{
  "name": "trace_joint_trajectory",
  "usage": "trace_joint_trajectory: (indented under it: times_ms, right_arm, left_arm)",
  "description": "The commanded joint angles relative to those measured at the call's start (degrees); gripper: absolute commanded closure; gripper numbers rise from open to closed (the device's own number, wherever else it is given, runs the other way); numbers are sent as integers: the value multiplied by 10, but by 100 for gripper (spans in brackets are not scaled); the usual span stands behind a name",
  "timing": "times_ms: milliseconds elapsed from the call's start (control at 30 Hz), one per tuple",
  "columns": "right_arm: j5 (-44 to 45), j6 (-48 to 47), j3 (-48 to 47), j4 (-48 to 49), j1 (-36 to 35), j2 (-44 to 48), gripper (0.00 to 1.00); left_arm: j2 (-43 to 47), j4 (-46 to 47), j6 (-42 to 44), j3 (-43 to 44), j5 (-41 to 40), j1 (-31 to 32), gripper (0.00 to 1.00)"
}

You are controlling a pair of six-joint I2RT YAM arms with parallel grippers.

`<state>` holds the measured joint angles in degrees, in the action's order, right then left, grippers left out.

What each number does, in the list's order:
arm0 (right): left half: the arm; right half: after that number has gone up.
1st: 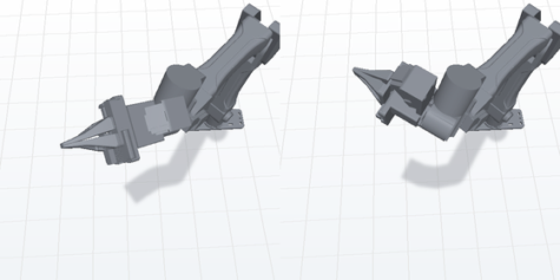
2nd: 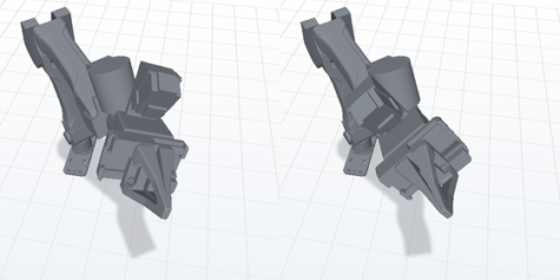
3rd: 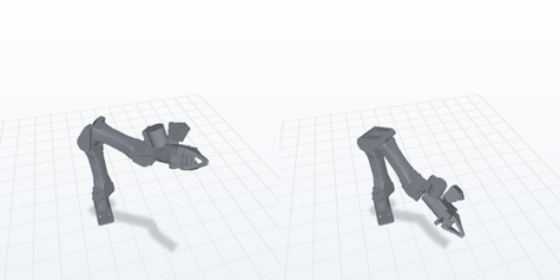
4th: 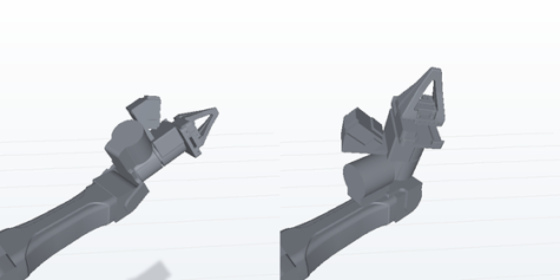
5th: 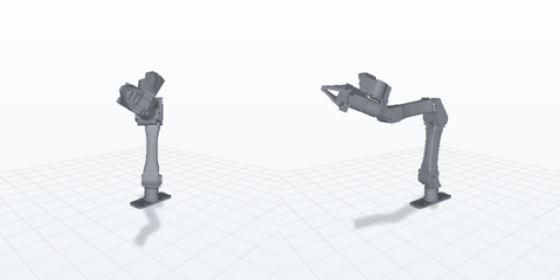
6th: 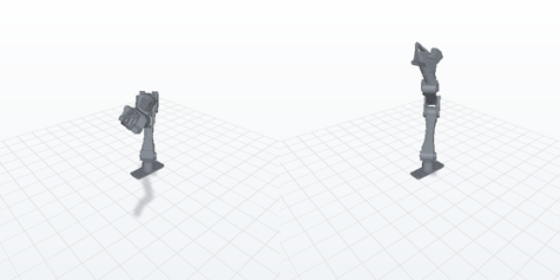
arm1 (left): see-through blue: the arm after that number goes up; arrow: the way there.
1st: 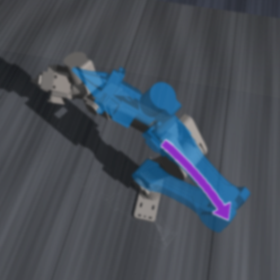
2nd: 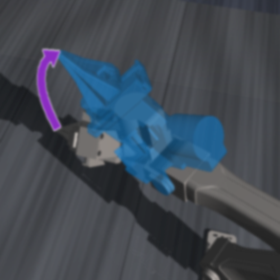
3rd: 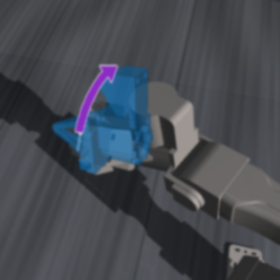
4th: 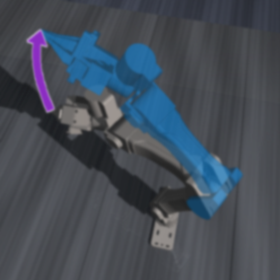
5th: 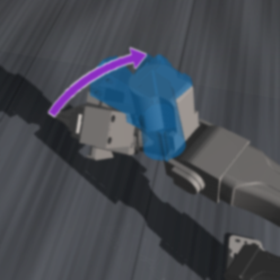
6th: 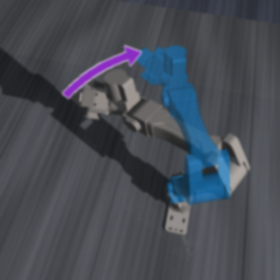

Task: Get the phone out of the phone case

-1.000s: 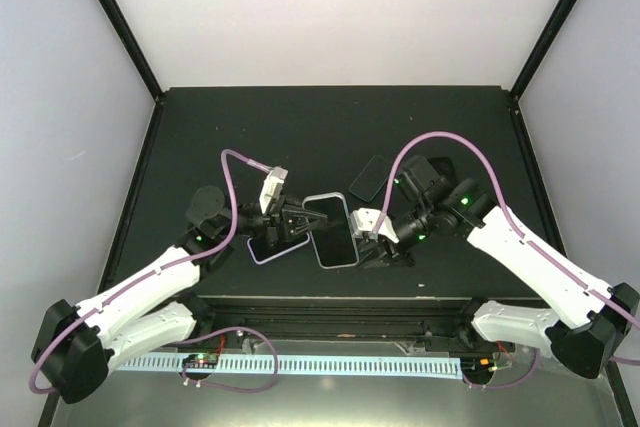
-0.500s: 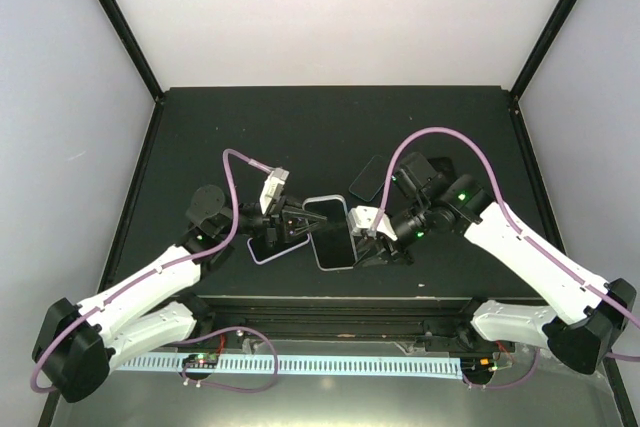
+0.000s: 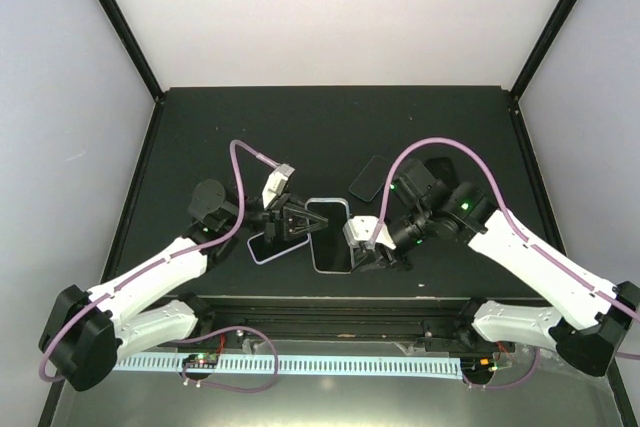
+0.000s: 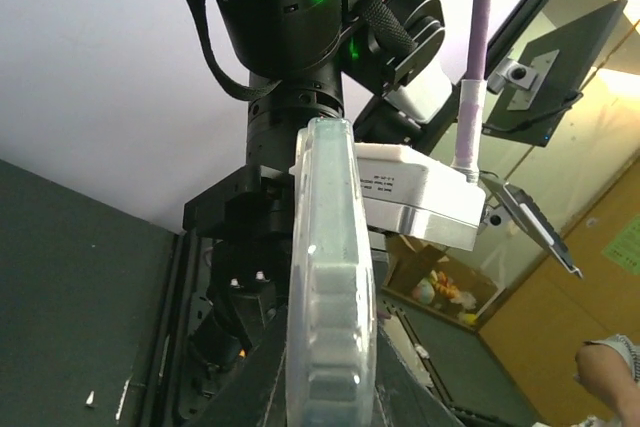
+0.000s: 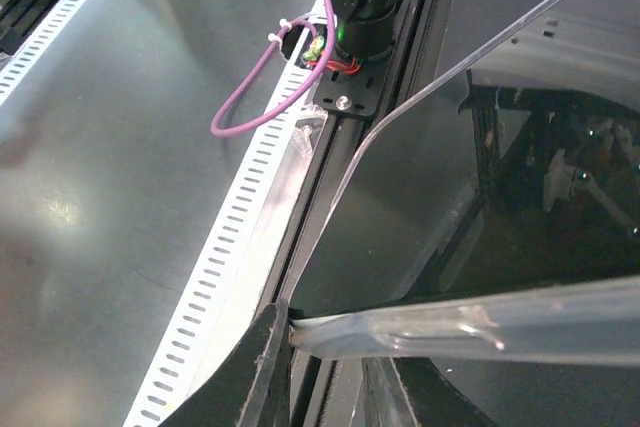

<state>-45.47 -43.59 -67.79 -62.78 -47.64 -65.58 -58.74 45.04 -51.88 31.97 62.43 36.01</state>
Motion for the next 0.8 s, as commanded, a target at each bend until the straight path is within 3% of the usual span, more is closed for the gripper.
trace_joint_trajectory:
  times_ms: [0, 133, 533, 767]
  right_arm:
    - [57, -38, -8, 93, -8, 11, 83]
    - [80, -41, -7, 121, -8, 14, 84]
    - [108, -73, -23, 127, -9, 11, 83]
    - [119, -64, -17, 148, -8, 15, 80]
  left_arm:
    - [10, 20, -74, 51, -9, 0, 98]
    - [-1, 90, -160, 54, 3, 1, 98]
    - [10, 60, -186, 83, 20, 1, 99]
    - [1, 112, -235, 80, 18, 2, 98]
